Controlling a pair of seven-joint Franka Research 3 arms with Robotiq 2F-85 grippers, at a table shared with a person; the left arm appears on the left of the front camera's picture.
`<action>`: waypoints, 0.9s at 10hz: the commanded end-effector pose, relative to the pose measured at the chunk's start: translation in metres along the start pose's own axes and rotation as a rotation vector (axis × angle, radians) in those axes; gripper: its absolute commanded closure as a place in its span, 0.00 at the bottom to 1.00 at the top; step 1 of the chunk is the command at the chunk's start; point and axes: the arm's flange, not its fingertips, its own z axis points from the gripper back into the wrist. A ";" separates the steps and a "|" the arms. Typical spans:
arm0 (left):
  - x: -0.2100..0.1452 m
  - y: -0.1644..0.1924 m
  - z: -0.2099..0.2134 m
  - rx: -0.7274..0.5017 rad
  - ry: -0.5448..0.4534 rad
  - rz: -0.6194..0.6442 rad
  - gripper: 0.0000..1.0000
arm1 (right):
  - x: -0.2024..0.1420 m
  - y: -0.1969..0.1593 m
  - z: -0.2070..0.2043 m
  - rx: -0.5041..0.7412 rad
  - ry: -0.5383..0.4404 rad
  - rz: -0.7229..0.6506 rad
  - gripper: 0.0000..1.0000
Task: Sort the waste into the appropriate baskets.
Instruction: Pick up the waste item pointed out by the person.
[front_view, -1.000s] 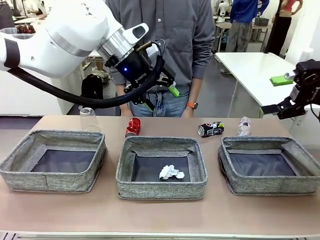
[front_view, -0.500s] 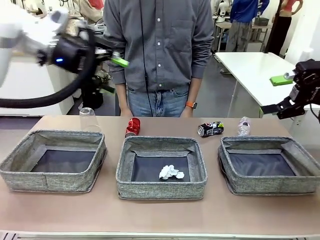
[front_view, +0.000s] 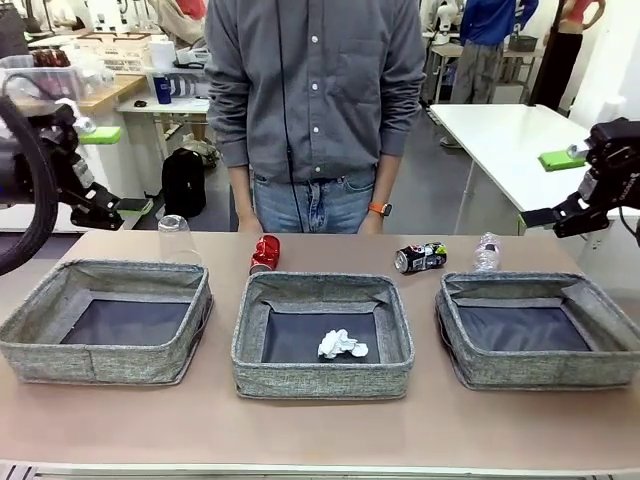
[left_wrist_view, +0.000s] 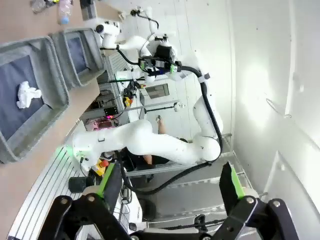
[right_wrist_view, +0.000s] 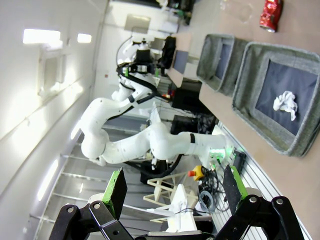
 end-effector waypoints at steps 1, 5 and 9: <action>0.015 -0.029 -0.020 0.091 -0.007 -0.050 0.00 | 0.003 0.002 -0.001 0.019 -0.009 0.030 0.00; 0.015 -0.029 -0.020 0.091 -0.007 -0.050 0.00 | 0.003 0.002 -0.001 0.019 -0.009 0.030 0.00; 0.015 -0.029 -0.020 0.091 -0.007 -0.050 0.00 | 0.003 0.002 -0.001 0.019 -0.009 0.030 0.00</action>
